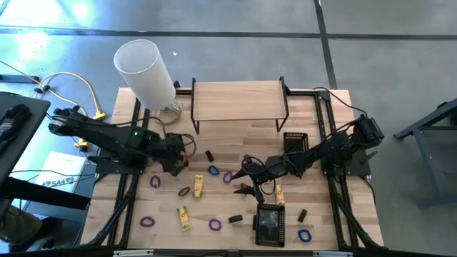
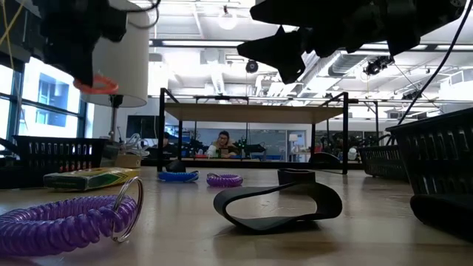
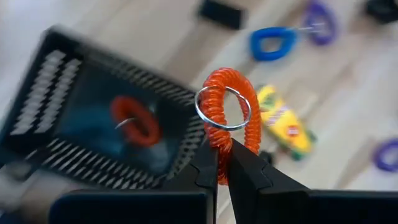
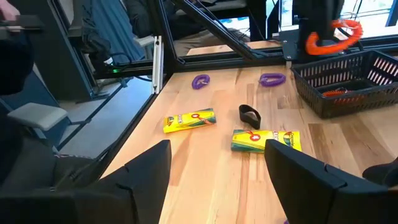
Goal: Pick & Place Office Desk Supplies
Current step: Put the orange spiral keychain into the top left bin, then put the top left crayon box into the bottom bin
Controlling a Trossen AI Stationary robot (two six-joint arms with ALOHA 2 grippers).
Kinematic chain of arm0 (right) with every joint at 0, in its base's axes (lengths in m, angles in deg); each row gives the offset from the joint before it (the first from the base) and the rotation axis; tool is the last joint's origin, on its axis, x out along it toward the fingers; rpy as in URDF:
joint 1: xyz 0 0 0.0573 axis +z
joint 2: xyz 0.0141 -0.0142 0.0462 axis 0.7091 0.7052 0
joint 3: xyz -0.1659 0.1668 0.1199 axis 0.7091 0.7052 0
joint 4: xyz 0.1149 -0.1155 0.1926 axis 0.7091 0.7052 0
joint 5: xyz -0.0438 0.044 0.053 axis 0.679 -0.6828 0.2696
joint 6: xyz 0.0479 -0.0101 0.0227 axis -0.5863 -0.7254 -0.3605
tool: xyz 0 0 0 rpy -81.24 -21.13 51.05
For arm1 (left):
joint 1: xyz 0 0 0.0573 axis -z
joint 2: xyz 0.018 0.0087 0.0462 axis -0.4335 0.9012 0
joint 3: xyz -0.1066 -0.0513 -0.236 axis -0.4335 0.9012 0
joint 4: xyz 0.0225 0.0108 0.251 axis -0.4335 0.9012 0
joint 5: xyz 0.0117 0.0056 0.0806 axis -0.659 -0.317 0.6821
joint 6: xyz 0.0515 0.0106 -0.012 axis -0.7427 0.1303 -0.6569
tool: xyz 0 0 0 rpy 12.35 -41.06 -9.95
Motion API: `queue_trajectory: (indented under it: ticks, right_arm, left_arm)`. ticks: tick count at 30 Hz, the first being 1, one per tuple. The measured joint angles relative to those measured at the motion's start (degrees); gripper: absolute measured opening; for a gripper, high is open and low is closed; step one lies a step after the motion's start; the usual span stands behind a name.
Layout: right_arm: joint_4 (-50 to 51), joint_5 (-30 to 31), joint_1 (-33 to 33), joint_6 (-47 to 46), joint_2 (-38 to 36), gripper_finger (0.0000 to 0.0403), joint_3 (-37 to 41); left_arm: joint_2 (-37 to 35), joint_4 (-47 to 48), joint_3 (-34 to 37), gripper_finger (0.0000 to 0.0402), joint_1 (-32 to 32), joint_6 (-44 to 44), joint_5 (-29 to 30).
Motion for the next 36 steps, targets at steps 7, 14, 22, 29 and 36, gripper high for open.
queue_trajectory:
  ticks: [7,14,22,29,36]
  right_arm:
    - [-0.07,-0.22,0.0,-0.02,0.0,0.0246,0.0]
    - [0.18,-1.09,0.33,-1.28,0.0,0.0246,0.0]
    - [0.19,-1.27,0.29,0.07,0.0,0.0246,0.0]
    - [0.19,-1.14,0.28,0.17,0.0,0.0246,0.0]
    - [0.19,-1.11,0.28,0.17,0.0,0.0246,0.0]
  left_arm:
    - [2.61,5.66,0.02,0.0029,-5.82,-4.12,-4.23]
    - [7.12,9.08,0.02,0.0094,-9.24,-6.29,-4.02]
    - [7.83,9.33,0.02,0.0116,-12.16,-12.24,-7.36]
    - [5.97,7.44,-0.74,0.0116,-12.7,-13.54,-12.78]
    - [6.99,2.32,-0.66,0.0117,-10.55,-16.2,-13.12]
